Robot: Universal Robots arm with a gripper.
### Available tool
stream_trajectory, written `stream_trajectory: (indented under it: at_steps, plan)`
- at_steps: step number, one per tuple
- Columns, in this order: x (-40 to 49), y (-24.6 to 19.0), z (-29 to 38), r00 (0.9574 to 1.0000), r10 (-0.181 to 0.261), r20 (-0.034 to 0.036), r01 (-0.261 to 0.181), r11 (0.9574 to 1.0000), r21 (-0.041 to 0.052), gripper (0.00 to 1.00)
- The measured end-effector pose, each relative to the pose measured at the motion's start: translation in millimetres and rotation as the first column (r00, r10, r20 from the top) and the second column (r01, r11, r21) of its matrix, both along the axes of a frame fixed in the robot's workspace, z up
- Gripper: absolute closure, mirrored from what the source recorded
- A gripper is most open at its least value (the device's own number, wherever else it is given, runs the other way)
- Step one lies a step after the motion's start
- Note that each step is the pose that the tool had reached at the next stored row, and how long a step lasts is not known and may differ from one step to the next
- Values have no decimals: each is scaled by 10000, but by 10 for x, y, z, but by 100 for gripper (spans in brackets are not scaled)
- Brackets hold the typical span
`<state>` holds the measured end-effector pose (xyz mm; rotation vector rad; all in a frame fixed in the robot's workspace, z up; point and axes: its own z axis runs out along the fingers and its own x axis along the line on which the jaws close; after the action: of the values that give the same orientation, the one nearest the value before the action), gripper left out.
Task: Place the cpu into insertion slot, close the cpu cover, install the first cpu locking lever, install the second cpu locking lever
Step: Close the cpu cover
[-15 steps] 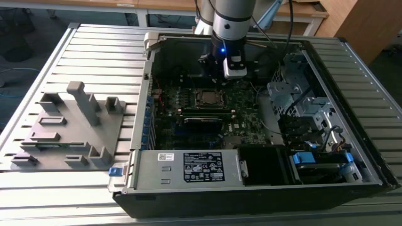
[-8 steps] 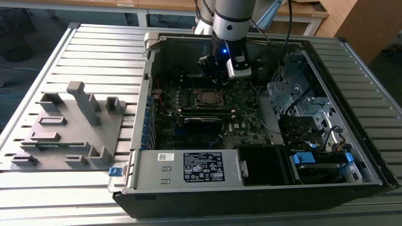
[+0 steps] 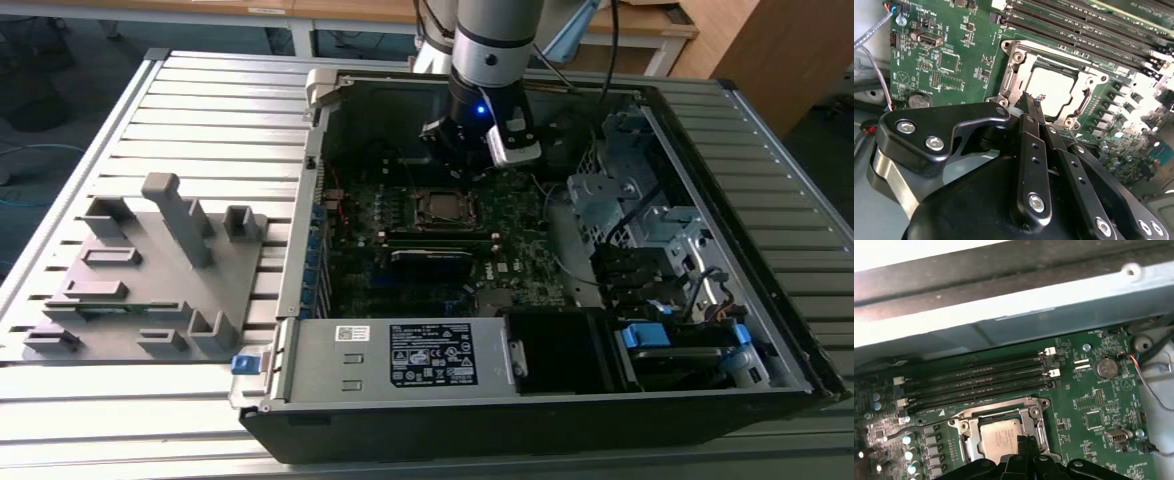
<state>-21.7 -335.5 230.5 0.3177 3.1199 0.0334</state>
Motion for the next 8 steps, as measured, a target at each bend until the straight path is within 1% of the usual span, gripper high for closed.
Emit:
stream_trajectory:
  at_steps: [3, 7, 8]
  plan:
    - [0, 0, -5, 9994, 350, -2, -350, 9994, -4, 90]
    - [0, 0, -16, 9976, 691, 0, -691, 9976, -2, 90]
    - [0, 0, -17, 9970, 772, -3, -772, 9970, -14, 90]
